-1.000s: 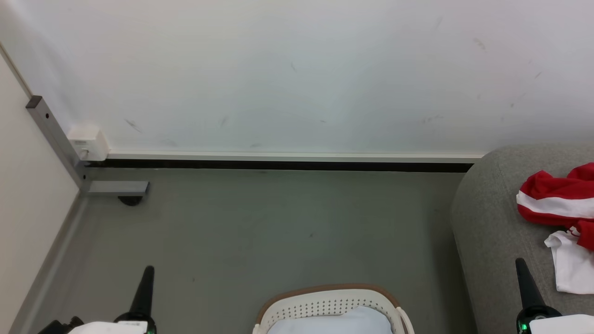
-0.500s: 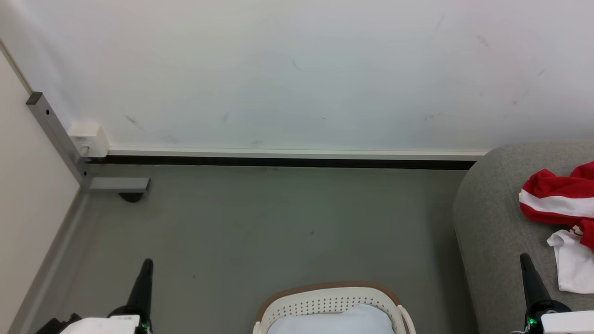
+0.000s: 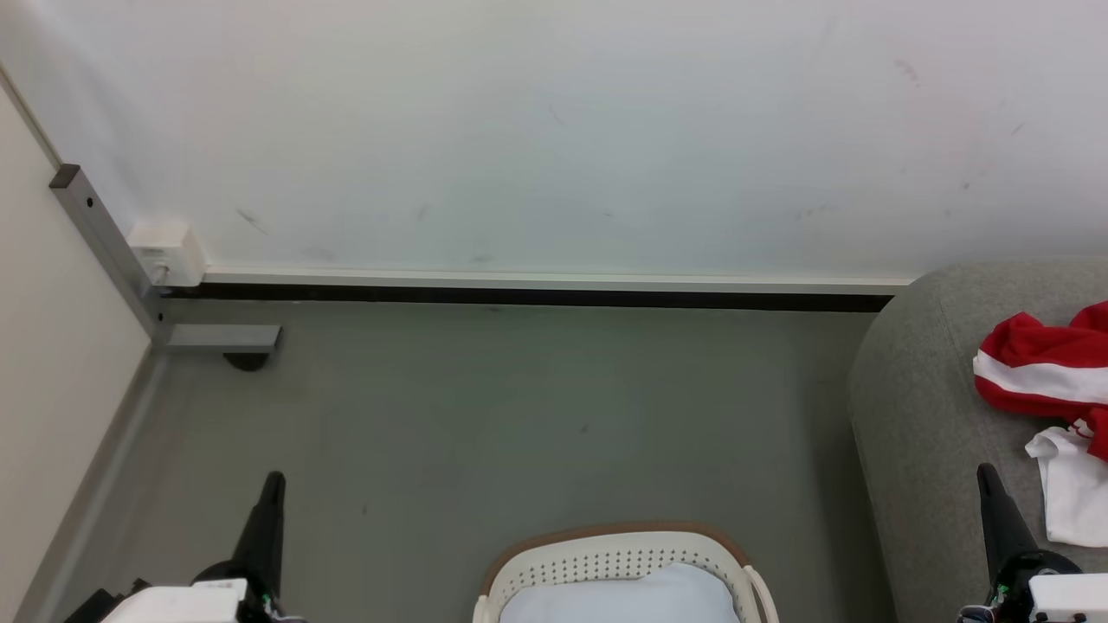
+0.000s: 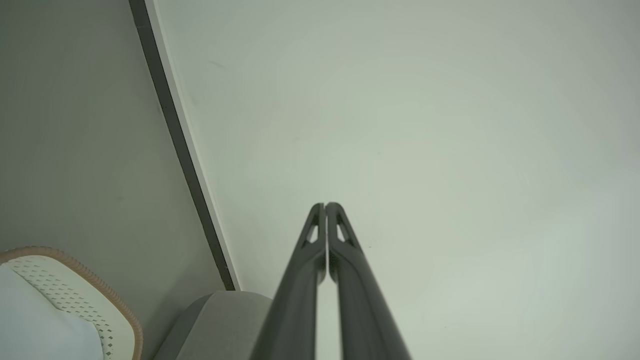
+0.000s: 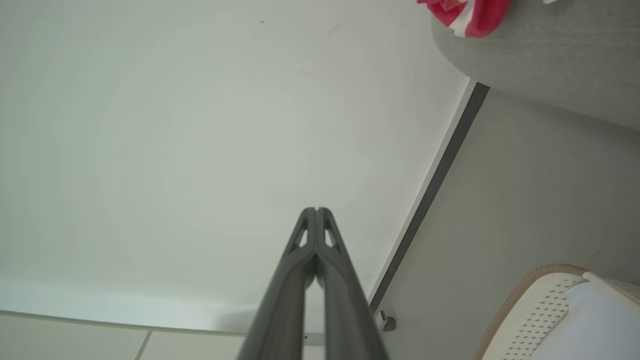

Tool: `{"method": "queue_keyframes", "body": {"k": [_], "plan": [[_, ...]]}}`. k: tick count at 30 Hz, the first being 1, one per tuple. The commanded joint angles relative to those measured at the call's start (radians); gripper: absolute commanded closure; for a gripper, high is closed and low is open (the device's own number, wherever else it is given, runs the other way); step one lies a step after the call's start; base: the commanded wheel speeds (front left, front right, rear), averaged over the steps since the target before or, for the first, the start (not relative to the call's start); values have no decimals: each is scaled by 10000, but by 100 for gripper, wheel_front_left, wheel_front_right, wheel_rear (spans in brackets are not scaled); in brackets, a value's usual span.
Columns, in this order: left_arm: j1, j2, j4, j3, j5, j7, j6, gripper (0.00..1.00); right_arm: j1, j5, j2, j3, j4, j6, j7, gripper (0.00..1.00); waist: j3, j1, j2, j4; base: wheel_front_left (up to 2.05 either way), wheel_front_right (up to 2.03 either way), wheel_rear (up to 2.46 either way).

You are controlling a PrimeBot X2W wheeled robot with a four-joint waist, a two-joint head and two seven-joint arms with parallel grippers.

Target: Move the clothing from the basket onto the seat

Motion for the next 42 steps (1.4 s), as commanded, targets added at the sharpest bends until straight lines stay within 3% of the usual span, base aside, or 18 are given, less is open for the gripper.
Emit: {"method": "queue_keyframes", "body": {"k": [1, 12, 42], "plan": [[-115, 86, -46, 28, -187, 51, -47, 100, -91, 156, -17, -74, -71, -19, 31, 100, 5, -1, -1, 3, 0, 0, 0], [-185, 89, -84, 68, -923, 247, -60, 100, -175, 805, 7, -221, -62, -21, 247, 100, 79, -1, -1, 36, 0, 0, 0], [-180, 88, -85, 64, -913, 252, -53, 100, -183, 715, 54, -284, -55, -21, 302, 100, 82, -1, -1, 37, 0, 0, 0]]}}
